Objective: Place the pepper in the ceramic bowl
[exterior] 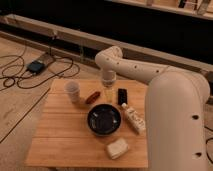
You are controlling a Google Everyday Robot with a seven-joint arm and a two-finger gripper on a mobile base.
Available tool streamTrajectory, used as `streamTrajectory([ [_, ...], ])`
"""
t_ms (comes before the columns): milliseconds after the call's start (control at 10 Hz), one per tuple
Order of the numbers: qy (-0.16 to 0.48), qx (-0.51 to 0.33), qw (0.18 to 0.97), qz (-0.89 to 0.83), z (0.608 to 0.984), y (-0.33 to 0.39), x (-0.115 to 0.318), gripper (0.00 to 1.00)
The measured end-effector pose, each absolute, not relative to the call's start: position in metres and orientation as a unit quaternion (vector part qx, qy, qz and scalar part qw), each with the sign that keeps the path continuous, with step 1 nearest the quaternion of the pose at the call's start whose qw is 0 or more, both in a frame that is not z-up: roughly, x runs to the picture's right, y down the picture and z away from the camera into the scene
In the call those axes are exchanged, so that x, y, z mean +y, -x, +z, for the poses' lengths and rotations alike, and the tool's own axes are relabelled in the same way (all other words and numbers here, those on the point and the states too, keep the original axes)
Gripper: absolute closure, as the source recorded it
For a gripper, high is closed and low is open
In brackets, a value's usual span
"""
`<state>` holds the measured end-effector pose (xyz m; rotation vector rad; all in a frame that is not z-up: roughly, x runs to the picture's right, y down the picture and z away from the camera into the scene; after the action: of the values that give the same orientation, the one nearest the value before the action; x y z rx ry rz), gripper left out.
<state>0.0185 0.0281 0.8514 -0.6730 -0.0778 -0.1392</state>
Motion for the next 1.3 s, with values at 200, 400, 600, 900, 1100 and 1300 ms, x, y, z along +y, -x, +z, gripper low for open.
streamTrajectory([
  [200, 0.33, -0.038, 0.941, -0.068, 0.8514, -0.0185, 0.028, 0.2],
  [400, 0.33, -0.038, 0.941, -0.068, 0.8514, -0.0184, 0.028, 0.2],
  [600, 0.33, -0.038, 0.941, -0.068, 0.8514, -0.0185, 0.0281, 0.2],
  [900, 0.33, -0.038, 0.941, -0.068, 0.8514, -0.0184, 0.0281, 0.2],
  [1100, 0.33, -0.038, 0.941, -0.068, 0.8515, -0.0185, 0.0281, 0.2],
  [1300, 0.33, -0.038, 0.941, -0.068, 0.8515, -0.0185, 0.0281, 0.2],
])
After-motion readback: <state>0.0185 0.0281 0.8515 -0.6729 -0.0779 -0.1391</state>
